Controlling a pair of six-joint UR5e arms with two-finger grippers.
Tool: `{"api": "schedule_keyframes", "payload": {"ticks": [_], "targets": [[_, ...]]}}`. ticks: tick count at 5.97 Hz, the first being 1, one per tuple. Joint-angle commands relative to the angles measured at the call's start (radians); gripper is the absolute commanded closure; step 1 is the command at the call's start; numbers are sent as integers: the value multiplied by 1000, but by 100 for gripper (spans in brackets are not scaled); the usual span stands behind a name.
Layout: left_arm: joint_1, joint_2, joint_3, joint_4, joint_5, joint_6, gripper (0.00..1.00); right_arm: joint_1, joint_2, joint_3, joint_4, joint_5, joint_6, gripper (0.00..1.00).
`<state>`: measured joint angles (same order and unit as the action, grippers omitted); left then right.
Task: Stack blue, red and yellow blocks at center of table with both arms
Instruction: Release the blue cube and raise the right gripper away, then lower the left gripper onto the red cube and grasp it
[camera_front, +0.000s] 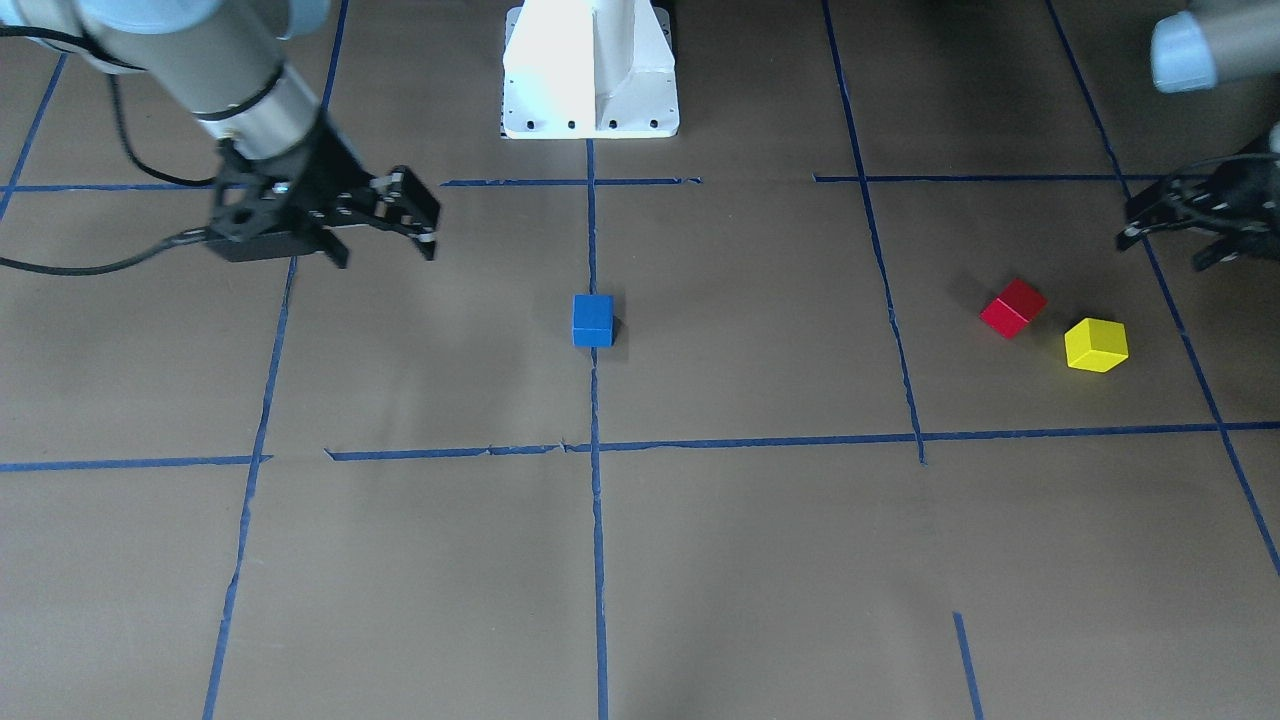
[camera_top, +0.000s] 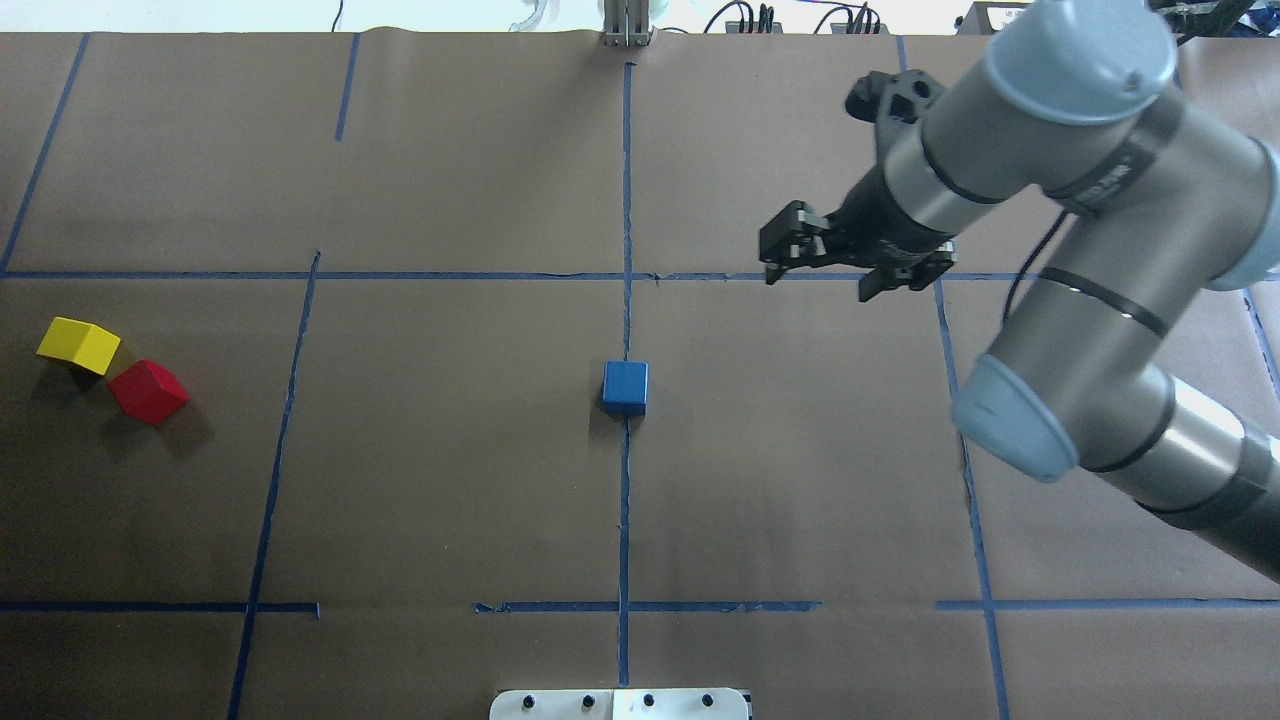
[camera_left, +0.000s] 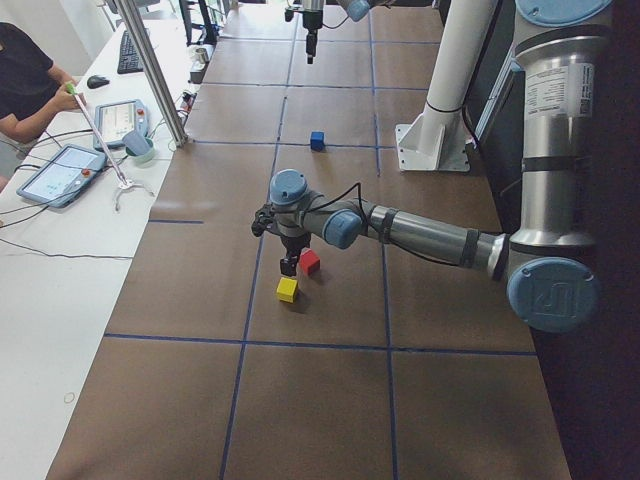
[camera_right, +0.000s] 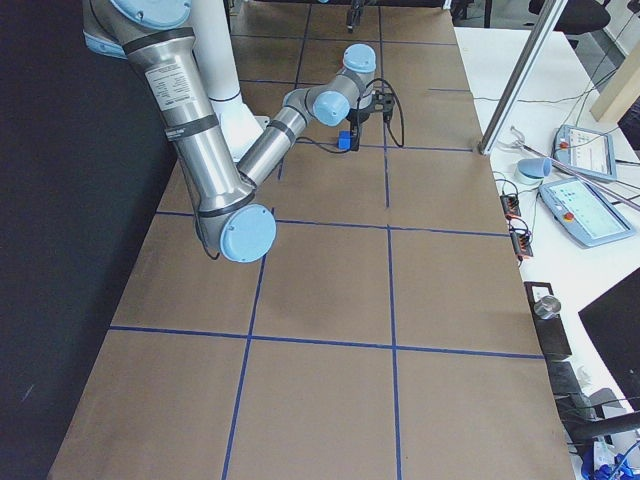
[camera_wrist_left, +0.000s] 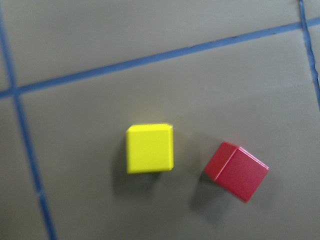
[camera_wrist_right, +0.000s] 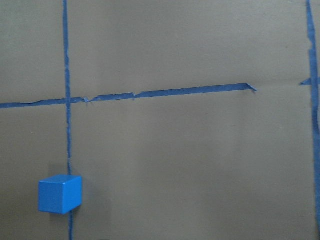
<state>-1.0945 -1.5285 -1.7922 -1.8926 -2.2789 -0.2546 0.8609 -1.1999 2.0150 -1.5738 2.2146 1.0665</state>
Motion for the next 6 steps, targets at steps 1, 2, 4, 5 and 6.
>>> {"api": "schedule_keyframes", "payload": {"ticks": [1,2,4,5,6], "targets": [[128,-39,123,-258,58,-6,0,26,-72,10,1,8,-106,0],[155,-38,129,-308,106,-11,0,24,-84,7,1,4,-120,0],[205,-33,125,-312,156,-8,0,21,-75,1,3,4,-128,0],[221,-24,123,-312,154,-9,0,21,-72,1,3,4,-128,0],[234,-12,125,-312,154,-9,0,21,-72,1,3,5,-128,0]]}}
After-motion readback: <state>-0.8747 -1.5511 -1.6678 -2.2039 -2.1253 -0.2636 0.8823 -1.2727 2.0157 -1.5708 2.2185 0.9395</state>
